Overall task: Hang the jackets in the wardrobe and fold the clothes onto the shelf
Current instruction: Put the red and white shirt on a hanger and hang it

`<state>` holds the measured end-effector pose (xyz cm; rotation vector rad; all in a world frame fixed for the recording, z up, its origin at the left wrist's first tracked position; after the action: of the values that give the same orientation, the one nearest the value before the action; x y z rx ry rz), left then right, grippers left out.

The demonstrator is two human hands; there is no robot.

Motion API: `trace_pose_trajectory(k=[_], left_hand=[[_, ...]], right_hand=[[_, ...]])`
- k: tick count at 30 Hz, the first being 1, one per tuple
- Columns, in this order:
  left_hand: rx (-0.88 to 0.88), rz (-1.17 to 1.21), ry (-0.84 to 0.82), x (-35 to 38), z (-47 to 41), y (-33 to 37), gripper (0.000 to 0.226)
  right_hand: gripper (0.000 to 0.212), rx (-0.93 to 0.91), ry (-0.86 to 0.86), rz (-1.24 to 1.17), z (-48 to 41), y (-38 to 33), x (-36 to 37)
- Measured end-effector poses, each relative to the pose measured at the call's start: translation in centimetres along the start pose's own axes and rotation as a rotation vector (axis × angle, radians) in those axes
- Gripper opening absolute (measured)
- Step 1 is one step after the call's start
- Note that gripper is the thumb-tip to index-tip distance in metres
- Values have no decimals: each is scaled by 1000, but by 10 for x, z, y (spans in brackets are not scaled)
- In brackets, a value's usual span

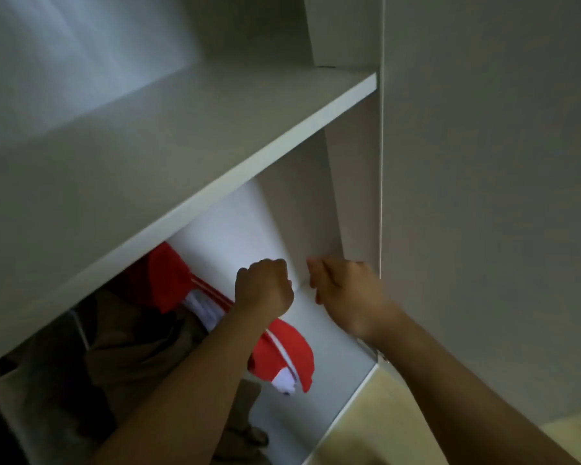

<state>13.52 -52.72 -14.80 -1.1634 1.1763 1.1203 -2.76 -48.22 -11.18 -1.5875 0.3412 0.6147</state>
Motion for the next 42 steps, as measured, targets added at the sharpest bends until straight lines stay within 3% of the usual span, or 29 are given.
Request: trace_pose_trajectory(k=[5, 12, 17, 19, 23, 28, 31, 36, 42], left_hand=[[44, 86, 56, -21, 24, -5, 24], [29, 380, 384, -18, 71, -39, 19], [59, 375, 384, -8, 84, -48, 18], [-48, 437, 455, -16, 81, -59, 23], [-546, 748, 645, -32, 75, -119, 45], [-650, 718, 470, -30, 72, -170, 62], [-698, 749, 390, -20, 74, -183, 54], [-611, 768, 322, 1, 71, -205, 39], [-584, 899, 335, 6, 60, -227, 32]], right_hand=[[46, -5, 24, 60, 39, -34, -4], [46, 72, 19, 147, 73, -41, 30], [42, 154, 16, 202, 90, -30, 44], [41, 186, 19, 200, 95, -25, 45], [35, 117, -75, 331, 93, -28, 53], [25, 32, -197, 440, 52, -52, 97], [32, -32, -229, 489, 23, -67, 130], [51, -82, -280, 481, -10, -78, 181], [46, -124, -272, 635, -25, -77, 203]])
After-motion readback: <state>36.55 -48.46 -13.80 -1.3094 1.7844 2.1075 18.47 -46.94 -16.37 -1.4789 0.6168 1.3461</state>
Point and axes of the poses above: each hand's wrist, its own z-axis away from the middle knuckle, its own x-axis out of the palm, y = z × x, the point moved 4 cm from there along -z, towards the middle knuckle, and after that the axes turned 5 degrees about x, right-handed, at the moved point
